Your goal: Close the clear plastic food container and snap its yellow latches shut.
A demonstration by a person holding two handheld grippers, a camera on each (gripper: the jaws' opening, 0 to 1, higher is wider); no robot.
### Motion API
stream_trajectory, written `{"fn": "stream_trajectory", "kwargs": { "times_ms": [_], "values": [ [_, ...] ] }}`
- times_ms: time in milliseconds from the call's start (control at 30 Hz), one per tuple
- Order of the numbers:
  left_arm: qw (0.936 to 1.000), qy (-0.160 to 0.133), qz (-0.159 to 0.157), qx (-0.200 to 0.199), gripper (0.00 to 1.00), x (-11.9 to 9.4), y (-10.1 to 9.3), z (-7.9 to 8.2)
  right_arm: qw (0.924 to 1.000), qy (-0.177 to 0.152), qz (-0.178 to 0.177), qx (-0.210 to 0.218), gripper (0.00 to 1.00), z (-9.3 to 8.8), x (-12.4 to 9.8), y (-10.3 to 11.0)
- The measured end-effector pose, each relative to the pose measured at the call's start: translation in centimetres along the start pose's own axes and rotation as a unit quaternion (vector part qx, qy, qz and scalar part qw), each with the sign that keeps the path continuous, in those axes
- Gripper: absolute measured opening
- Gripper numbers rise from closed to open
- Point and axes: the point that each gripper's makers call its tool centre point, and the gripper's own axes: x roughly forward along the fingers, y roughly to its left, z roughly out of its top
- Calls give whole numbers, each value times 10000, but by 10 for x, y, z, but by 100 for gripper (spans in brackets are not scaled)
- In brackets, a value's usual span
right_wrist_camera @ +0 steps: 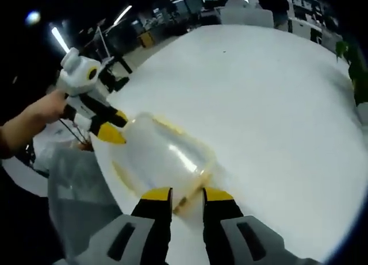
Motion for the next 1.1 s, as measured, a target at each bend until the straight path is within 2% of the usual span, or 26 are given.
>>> {"fn": "stream_trajectory", "kwargs": {
  "times_ms": [133,167,267,333,400,533,633,767,1100],
  "values": [
    [10000,-12,26,51,30,0,-1,0,9999,-145,58,41,18,-1,0,-2],
    [10000,-17,22,45,29,0,-1,0,9996,-166,66,206,17,0,0,-2],
    [10000,-12,-14,-21,28,1,-1,0,9999,8,38,145,16,0,1,1],
    [9999,57,-27,-155,26,0,1,-1,9998,121,10,153,15,-1,4,1],
    [9998,193,12,-77,26,0,-2,-3,9997,193,-8,170,15,-1,5,1],
    [9993,293,53,-219,25,1,3,-1,9974,2,179,694,14,0,9,0],
    [9995,274,19,-178,26,1,3,0,9992,-33,135,376,15,2,7,2],
    [9996,244,-6,-134,27,1,1,1,9986,-65,189,492,15,3,6,-1],
    [9996,182,23,-203,28,4,1,3,9991,78,184,385,16,5,5,-2]
  ]
}}
